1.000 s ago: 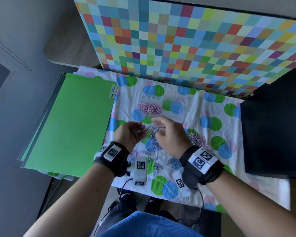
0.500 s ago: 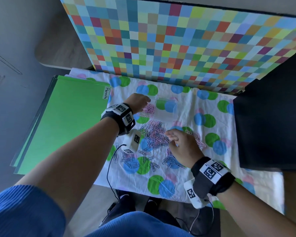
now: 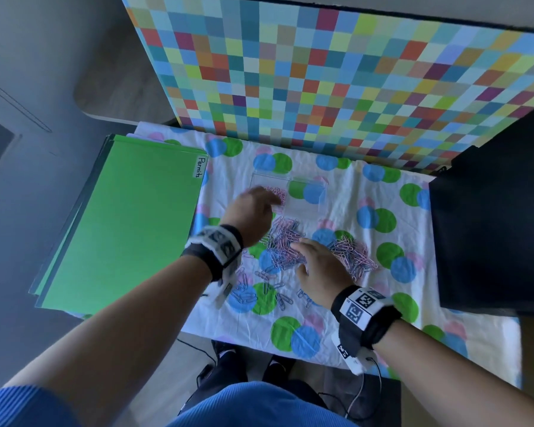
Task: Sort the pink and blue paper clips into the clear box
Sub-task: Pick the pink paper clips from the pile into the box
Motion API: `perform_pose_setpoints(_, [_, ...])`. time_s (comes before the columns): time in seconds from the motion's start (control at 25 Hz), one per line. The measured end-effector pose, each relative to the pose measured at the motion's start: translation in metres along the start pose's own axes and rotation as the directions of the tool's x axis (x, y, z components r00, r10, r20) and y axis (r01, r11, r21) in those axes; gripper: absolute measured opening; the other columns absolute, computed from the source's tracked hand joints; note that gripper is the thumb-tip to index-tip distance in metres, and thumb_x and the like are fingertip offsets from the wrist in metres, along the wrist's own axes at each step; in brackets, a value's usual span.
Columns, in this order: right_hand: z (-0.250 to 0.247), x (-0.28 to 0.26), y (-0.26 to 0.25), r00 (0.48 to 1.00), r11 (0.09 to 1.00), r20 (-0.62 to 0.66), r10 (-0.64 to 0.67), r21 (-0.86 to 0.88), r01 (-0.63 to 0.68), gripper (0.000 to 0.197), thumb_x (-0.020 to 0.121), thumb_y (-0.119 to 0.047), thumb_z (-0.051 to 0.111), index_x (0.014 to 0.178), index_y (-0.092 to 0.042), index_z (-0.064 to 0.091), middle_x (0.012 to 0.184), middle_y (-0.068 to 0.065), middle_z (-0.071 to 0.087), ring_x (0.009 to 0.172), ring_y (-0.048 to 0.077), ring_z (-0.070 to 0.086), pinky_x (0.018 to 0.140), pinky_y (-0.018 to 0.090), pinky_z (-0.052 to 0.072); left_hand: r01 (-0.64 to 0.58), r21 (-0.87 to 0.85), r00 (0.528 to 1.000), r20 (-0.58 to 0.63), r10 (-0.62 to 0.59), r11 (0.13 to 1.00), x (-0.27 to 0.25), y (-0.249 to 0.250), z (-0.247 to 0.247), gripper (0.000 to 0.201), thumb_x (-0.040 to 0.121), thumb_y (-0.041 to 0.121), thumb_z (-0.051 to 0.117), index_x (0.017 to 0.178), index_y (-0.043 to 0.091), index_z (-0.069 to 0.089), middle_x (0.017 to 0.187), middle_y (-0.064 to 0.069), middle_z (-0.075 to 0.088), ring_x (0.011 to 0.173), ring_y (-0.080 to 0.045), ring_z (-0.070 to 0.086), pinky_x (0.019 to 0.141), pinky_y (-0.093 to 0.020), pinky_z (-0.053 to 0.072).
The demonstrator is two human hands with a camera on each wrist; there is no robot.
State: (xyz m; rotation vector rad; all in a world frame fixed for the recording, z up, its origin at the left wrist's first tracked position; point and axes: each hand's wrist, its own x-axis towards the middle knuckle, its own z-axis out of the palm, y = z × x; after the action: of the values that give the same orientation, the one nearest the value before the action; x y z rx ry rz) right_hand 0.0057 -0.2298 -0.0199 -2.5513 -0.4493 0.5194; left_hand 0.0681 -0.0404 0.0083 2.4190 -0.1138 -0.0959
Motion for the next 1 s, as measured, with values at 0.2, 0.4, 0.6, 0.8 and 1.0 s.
perform_pose_setpoints(0.2, [0.014, 0.014, 0.003, 0.975, 0.938, 0.220, 0.036, -0.344, 0.042, 0.072, 0.094, -0.043, 0.039, 0.151, -0.019, 0.001, 0.158, 0.009, -0.015, 0.145, 0.028, -0.014, 0.118, 0.051, -0.002, -0.279, 0.423, 0.883, 0.467, 0.057, 0.862, -0.075, -0.034, 0.047, 0.066, 0.089, 0.030, 0.049, 0.149, 0.027, 0.022, 0.158, -0.008, 0.013, 0.146, -0.026, 0.012, 0.118, -0.044, 0.015])
perform_pose_setpoints(0.4, [0.014, -0.008, 0.028, 0.925, 0.886, 0.377, 0.051, -0.444, 0.132, 0.072, 0.085, -0.074, 0.016, 0.137, -0.051, -0.028, 0.144, 0.010, -0.044, 0.132, 0.034, -0.040, 0.109, 0.058, -0.020, -0.274, 0.466, 0.834, 0.551, -0.033, 0.842, -0.104, -0.051, 0.023, 0.058, 0.096, 0.051, 0.031, 0.142, 0.057, -0.005, 0.152, -0.007, -0.028, 0.141, -0.027, -0.025, 0.116, -0.049, -0.010])
perform_pose_setpoints(0.6, [0.000, -0.018, 0.048, 0.965, 0.875, 0.250, 0.083, -0.481, 0.049, 0.071, 0.081, -0.078, 0.009, 0.143, -0.051, -0.012, 0.152, 0.017, -0.027, 0.140, 0.036, -0.028, 0.112, 0.057, -0.015, -0.148, 0.396, 0.923, 0.383, -0.017, 0.906, -0.104, -0.049, 0.002, 0.051, 0.096, 0.043, 0.040, 0.144, 0.046, 0.023, 0.158, -0.002, 0.012, 0.145, -0.023, 0.014, 0.116, -0.044, 0.011])
perform_pose_setpoints(0.8, [0.005, -0.009, 0.038, 1.000, 0.940, 0.002, 0.021, -0.341, -0.019, 0.068, 0.083, -0.064, 0.020, 0.140, -0.032, 0.039, 0.154, 0.016, 0.025, 0.144, 0.034, 0.015, 0.116, 0.056, 0.008, 0.082, 0.285, 0.991, 0.075, -0.108, 0.955, -0.043, -0.050, -0.010, 0.025, 0.094, 0.016, 0.051, 0.115, 0.022, 0.063, 0.119, 0.000, 0.061, 0.103, -0.017, 0.060, 0.092, -0.032, 0.050])
perform_pose_setpoints(1.0, [0.010, -0.008, 0.030, 0.995, 0.957, -0.097, -0.037, -0.291, 0.007, 0.050, 0.084, -0.054, 0.037, 0.114, -0.022, 0.062, 0.129, 0.016, 0.053, 0.123, 0.035, 0.045, 0.105, 0.055, 0.032, 0.086, 0.384, 0.952, 0.240, -0.190, 0.919, -0.014, -0.060, -0.009, 0.014, 0.090, 0.021, 0.059, 0.103, 0.021, 0.063, 0.108, -0.001, 0.062, 0.092, -0.019, 0.062, 0.080, -0.036, 0.055])
